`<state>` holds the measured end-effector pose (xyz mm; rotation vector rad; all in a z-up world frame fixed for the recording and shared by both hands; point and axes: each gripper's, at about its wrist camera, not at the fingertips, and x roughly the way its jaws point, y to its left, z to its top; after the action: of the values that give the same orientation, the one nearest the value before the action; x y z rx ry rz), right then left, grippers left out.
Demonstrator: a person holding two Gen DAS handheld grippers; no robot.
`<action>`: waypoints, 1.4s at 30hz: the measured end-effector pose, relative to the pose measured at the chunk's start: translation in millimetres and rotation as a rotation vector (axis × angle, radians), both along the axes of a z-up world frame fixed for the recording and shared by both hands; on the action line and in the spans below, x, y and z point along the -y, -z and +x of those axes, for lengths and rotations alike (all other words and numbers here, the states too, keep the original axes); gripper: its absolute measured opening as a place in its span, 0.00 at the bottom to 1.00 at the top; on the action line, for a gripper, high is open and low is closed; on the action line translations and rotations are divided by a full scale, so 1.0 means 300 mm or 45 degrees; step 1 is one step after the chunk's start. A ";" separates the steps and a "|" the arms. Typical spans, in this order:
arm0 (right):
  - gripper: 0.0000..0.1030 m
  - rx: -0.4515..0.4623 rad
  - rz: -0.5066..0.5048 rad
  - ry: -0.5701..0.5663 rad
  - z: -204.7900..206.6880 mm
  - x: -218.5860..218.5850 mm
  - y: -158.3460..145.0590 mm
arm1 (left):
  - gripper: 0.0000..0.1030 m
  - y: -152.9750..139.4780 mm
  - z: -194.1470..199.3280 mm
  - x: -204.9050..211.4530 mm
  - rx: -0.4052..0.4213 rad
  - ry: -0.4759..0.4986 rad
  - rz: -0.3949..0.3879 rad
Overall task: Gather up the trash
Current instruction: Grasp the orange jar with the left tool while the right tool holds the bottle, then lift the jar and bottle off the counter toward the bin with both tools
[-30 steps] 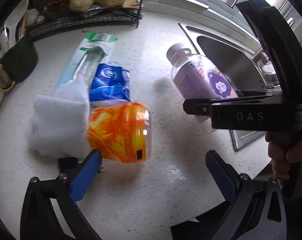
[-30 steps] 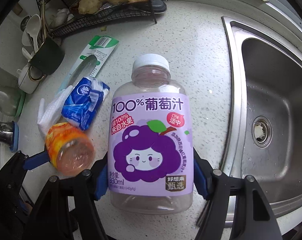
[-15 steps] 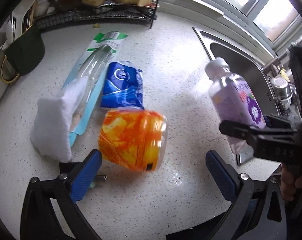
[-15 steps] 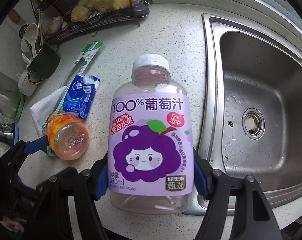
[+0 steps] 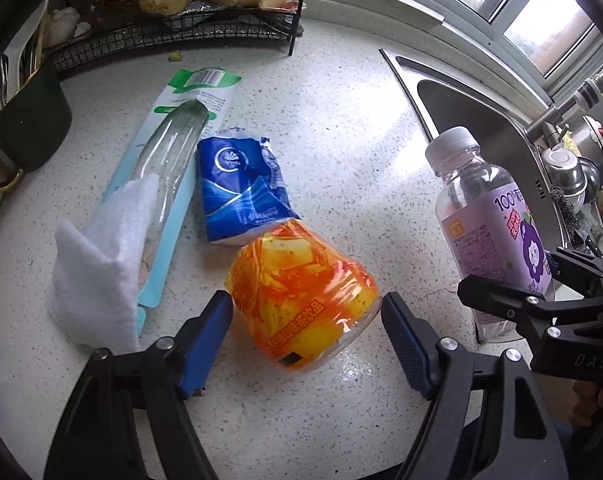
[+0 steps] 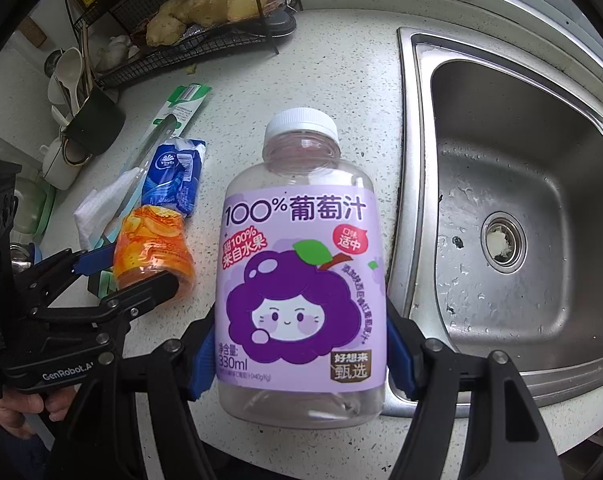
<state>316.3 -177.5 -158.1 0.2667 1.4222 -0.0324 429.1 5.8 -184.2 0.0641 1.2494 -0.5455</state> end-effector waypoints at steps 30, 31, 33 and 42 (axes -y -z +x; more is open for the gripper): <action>0.64 0.131 0.152 -0.325 -0.266 0.187 -0.131 | 0.59 -0.200 -0.434 0.196 0.148 -0.320 0.115; 0.64 0.135 0.154 -0.334 -0.274 0.190 -0.139 | 0.59 -0.208 -0.456 0.203 0.154 -0.324 0.123; 0.64 0.143 0.154 -0.357 -0.289 0.190 -0.154 | 0.59 -0.219 -0.498 0.208 0.161 -0.332 0.134; 0.64 0.152 0.146 -0.412 -0.409 0.139 -0.198 | 0.59 -0.257 -0.677 0.149 0.189 -0.367 0.126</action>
<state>193.6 -219.3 -98.6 0.1282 1.3353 0.3259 225.9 -38.8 -107.1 0.0064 1.1161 -0.2248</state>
